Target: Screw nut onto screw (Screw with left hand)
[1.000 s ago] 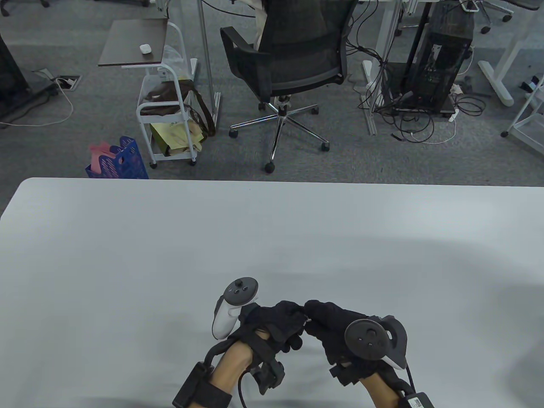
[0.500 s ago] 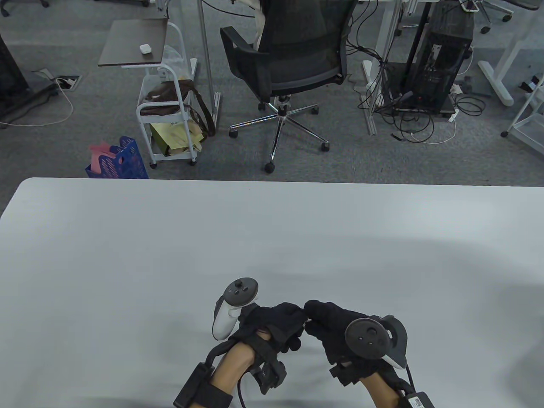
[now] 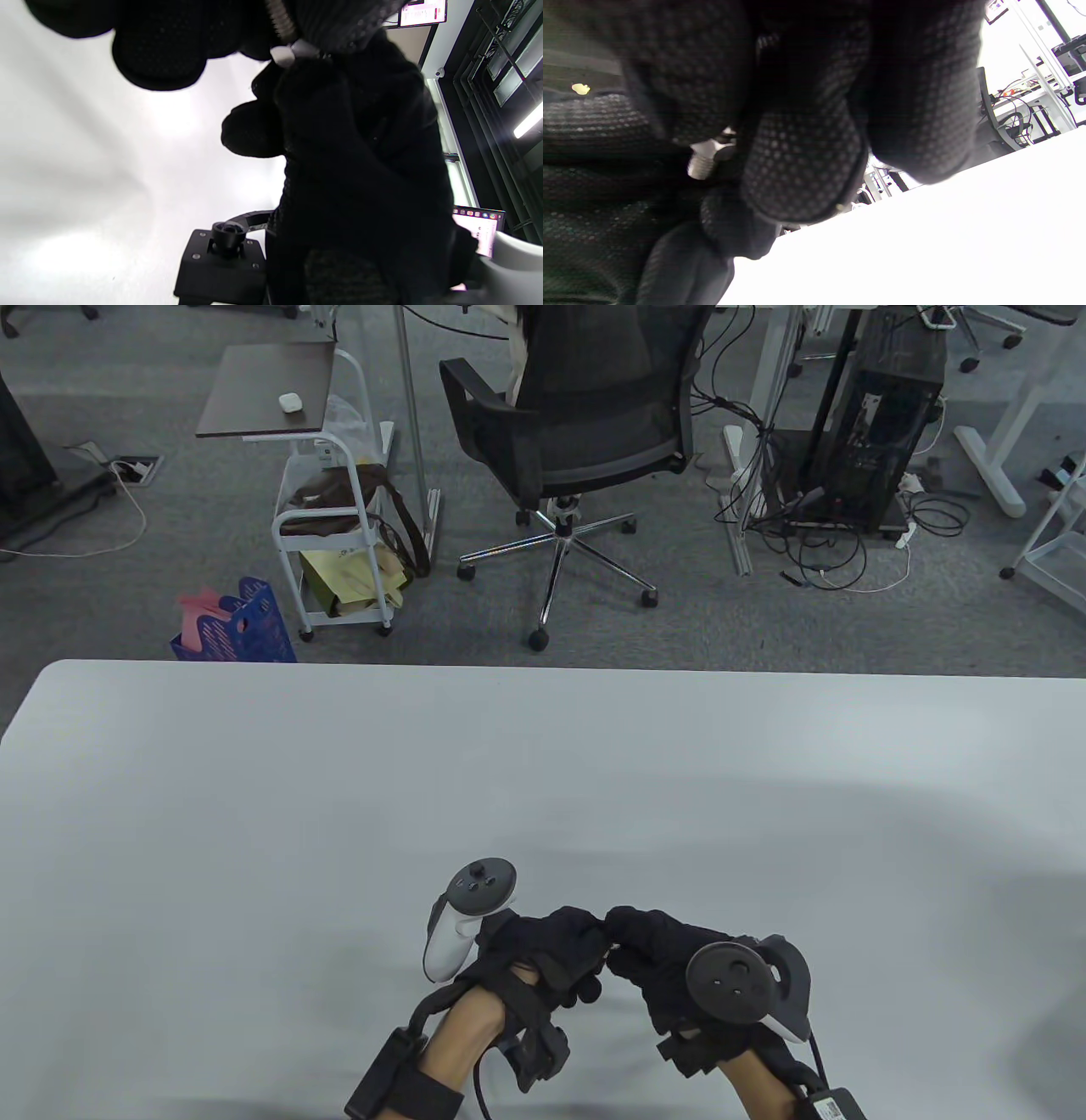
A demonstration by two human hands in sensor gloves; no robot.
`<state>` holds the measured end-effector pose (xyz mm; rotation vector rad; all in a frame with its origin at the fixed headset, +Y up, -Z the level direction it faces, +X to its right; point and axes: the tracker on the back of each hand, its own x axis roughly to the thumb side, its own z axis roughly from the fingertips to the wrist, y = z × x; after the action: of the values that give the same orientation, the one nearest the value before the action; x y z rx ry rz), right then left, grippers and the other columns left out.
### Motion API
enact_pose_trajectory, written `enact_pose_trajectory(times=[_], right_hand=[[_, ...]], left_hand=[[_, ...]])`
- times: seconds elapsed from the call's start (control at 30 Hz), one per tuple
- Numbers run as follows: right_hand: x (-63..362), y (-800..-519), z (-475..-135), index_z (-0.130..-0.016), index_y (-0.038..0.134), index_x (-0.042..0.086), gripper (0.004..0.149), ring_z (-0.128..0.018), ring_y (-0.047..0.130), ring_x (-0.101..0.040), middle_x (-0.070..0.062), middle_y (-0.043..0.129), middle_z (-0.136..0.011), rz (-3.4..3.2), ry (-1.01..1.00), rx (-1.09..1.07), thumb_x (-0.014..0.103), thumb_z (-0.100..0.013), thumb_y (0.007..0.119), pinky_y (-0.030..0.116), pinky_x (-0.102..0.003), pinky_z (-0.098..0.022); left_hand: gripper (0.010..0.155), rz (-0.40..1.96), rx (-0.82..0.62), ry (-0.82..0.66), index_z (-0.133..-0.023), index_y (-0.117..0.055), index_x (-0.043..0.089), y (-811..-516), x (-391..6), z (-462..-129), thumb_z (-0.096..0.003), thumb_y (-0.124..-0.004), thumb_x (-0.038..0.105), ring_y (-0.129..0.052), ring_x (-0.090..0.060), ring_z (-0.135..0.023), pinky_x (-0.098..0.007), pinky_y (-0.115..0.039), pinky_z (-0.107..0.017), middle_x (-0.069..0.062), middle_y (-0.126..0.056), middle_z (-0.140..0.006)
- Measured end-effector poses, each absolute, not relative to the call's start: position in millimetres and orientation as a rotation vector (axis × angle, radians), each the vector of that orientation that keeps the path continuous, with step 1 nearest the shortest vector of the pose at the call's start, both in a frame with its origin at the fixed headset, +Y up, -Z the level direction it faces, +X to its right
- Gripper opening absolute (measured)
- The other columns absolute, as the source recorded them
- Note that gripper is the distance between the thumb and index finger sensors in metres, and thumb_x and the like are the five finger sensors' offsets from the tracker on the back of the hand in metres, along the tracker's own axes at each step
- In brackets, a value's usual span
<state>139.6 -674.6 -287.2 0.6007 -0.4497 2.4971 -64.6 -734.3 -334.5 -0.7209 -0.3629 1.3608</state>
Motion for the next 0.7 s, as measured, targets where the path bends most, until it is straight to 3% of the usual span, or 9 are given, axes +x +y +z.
enact_pose_trajectory(times=[0.1,0.23,0.37,0.47,0.6,0.7], right_hand=[[141.0,-674.6,-287.5,-0.073,0.089,0.019,0.048,-0.027,0.116,-0.009,0.0,0.105,-0.059,2.494,-0.451,0.596,0.036,-0.028,0.092,0.103,-0.037,-0.031],[141.2,-674.6,-287.7,-0.073,0.089,0.019,0.048,-0.027,0.116,-0.009,0.0,0.105,-0.059,2.495,-0.449,0.594,0.036,-0.028,0.092,0.103,-0.037,-0.031],[140.1,-674.6,-287.3,-0.073,0.089,0.019,0.048,-0.027,0.116,-0.009,0.0,0.105,-0.059,2.492,-0.452,0.598,0.036,-0.028,0.092,0.103,-0.037,-0.031],[140.8,-675.0,-287.7,-0.073,0.089,0.019,0.048,-0.027,0.116,-0.009,0.0,0.105,-0.059,2.491,-0.45,0.597,0.036,-0.028,0.092,0.103,-0.037,-0.031],[141.3,-674.9,-287.9,-0.073,0.089,0.019,0.048,-0.027,0.116,-0.009,0.0,0.105,-0.059,2.492,-0.453,0.594,0.036,-0.028,0.092,0.103,-0.037,-0.031],[140.3,-675.2,-287.6,-0.073,0.089,0.019,0.048,-0.027,0.116,-0.009,0.0,0.105,-0.059,2.492,-0.449,0.6,0.036,-0.028,0.092,0.103,-0.037,-0.031]], left_hand=[[0.066,1.364,-0.709,-0.341,-0.098,-0.06,0.003,-735.8,-64.8,-333.6,-0.0456,-0.069,0.042,-0.085,-0.045,-0.059,-0.057,-0.069,-0.045,-0.028,-0.07,-0.086],[0.057,1.346,-0.688,-0.34,-0.089,-0.074,0.002,-734.7,-63.6,-334.2,-0.0452,-0.071,0.038,-0.088,-0.046,-0.055,-0.058,-0.071,-0.042,-0.029,-0.076,-0.081],[0.057,1.345,-0.711,-0.364,-0.093,-0.064,0.004,-731.8,-63.8,-333.4,-0.0454,-0.071,0.035,-0.085,-0.044,-0.059,-0.056,-0.069,-0.044,-0.027,-0.07,-0.085],[0.066,1.375,-0.71,-0.355,-0.098,-0.06,0.003,-733.8,-64.7,-333.5,-0.0454,-0.069,0.042,-0.084,-0.045,-0.06,-0.057,-0.069,-0.045,-0.028,-0.069,-0.086],[0.058,1.346,-0.702,-0.344,-0.09,-0.073,0.001,-733.5,-64.0,-333.6,-0.0453,-0.07,0.038,-0.087,-0.047,-0.056,-0.058,-0.07,-0.042,-0.03,-0.074,-0.082],[0.056,1.33,-0.723,-0.363,-0.09,-0.068,0.002,-731.1,-63.3,-333.0,-0.0451,-0.07,0.035,-0.085,-0.045,-0.057,-0.057,-0.069,-0.043,-0.028,-0.071,-0.083]])
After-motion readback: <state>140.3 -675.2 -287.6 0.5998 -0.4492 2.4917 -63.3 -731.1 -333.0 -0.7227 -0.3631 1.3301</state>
